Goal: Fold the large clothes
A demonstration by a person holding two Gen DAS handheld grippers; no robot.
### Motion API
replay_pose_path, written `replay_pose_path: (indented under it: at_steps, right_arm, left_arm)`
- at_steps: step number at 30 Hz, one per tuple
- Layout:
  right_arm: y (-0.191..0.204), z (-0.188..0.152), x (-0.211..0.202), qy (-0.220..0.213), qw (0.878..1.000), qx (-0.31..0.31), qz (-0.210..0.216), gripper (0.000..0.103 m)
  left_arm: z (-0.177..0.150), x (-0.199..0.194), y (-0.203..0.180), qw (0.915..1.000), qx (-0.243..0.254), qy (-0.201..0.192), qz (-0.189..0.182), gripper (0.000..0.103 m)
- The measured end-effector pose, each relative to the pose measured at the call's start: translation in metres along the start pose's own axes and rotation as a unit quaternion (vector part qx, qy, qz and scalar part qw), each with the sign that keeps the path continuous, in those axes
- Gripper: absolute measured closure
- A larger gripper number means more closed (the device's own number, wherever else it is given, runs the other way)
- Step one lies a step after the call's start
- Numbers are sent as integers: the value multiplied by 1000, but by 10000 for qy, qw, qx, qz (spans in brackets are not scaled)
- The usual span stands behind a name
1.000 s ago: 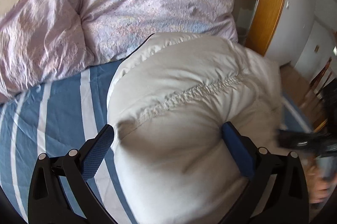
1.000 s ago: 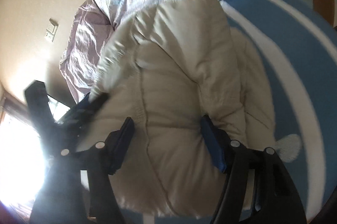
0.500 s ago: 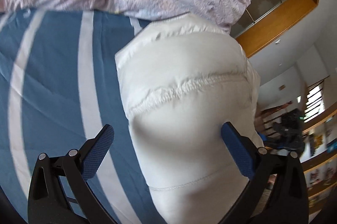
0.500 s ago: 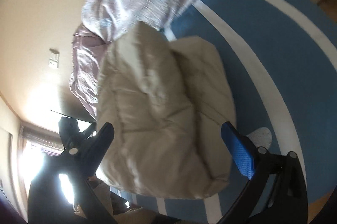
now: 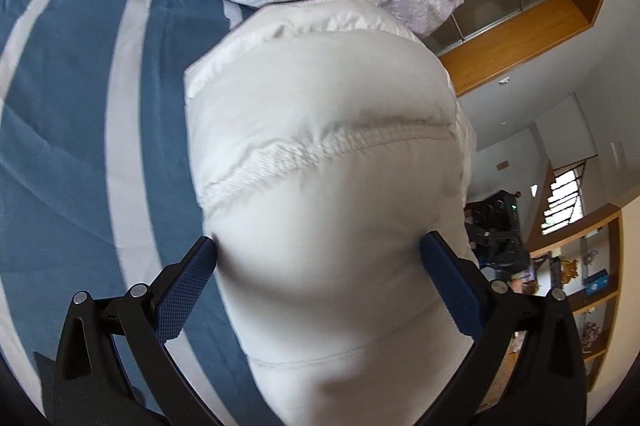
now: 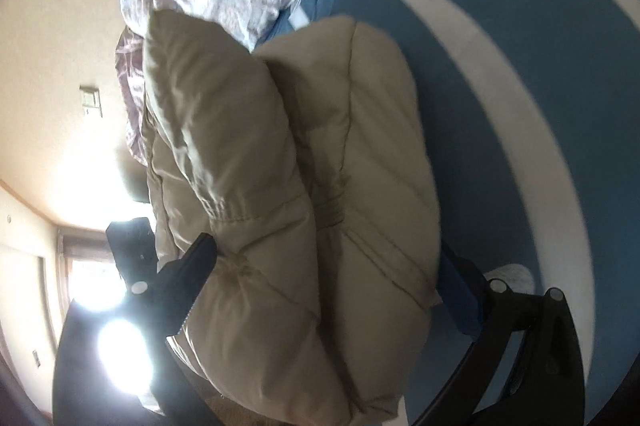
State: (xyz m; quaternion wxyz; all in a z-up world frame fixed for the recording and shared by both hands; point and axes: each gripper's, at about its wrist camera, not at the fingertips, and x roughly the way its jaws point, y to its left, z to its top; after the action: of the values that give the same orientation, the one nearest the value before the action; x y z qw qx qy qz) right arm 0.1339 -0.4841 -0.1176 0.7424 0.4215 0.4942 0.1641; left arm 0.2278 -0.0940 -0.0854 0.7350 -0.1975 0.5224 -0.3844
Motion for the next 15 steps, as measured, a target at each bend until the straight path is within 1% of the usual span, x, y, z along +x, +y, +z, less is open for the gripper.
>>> replay_pose_path:
  at_steps: [6, 15]
  right_arm:
    - [6, 7, 22, 300, 9994, -143, 61, 2]
    - [13, 16, 45, 524, 9977, -304, 295, 2]
  left_arm:
    - [0, 4, -2, 10000, 58, 0, 8, 1]
    - [-2, 7, 10, 9996, -81, -41, -250, 1]
